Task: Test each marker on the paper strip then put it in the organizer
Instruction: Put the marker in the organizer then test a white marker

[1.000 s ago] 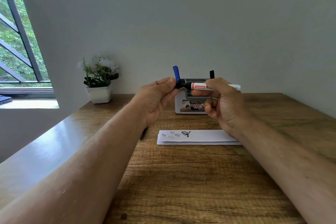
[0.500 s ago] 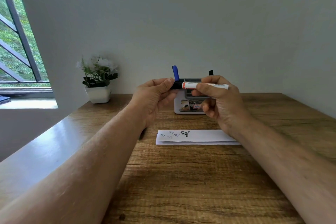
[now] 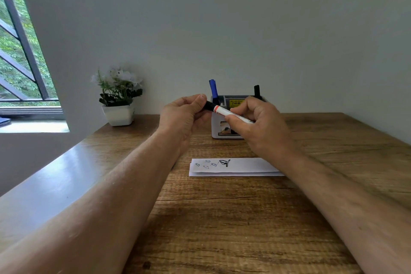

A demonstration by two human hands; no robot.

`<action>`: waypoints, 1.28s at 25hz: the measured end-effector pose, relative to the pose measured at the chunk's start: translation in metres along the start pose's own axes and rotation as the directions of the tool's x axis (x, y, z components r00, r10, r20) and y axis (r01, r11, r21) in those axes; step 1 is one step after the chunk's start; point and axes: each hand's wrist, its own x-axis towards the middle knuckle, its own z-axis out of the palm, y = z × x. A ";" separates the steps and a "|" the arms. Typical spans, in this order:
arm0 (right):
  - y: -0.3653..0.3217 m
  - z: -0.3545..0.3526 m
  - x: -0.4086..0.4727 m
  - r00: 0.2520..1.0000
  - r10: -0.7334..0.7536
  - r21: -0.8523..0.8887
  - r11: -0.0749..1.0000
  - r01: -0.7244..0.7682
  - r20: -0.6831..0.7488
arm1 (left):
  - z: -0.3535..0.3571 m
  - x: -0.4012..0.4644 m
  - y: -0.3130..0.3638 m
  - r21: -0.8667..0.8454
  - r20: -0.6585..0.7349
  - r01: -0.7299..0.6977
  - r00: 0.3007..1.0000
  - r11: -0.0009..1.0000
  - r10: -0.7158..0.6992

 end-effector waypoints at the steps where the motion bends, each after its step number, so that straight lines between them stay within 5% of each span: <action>1: 0.000 0.001 0.001 1.000 0.010 0.003 1.000 -0.010 -0.002 | 0.001 0.001 -0.001 -0.003 0.000 -0.004 1.000 1.000 0.004; 12: 0.002 0.001 0.003 0.984 0.180 0.147 0.973 -0.180 0.014 | 0.011 -0.011 -0.011 -0.011 0.087 -0.055 0.995 0.998 0.056; 17: 0.001 -0.002 0.000 0.992 0.126 0.057 0.990 -0.128 0.030 | 0.011 -0.011 -0.011 0.065 0.094 -0.220 0.972 0.973 0.213; 25: 0.008 0.000 0.005 0.988 0.101 -0.185 0.975 -0.122 -0.120 | 0.029 0.013 0.020 0.231 0.021 -0.551 0.827 0.802 0.562; 32: 0.013 0.006 0.005 0.995 0.100 -0.209 0.973 -0.102 -0.020 | 0.076 0.050 0.028 0.453 0.152 -0.658 0.722 0.602 0.675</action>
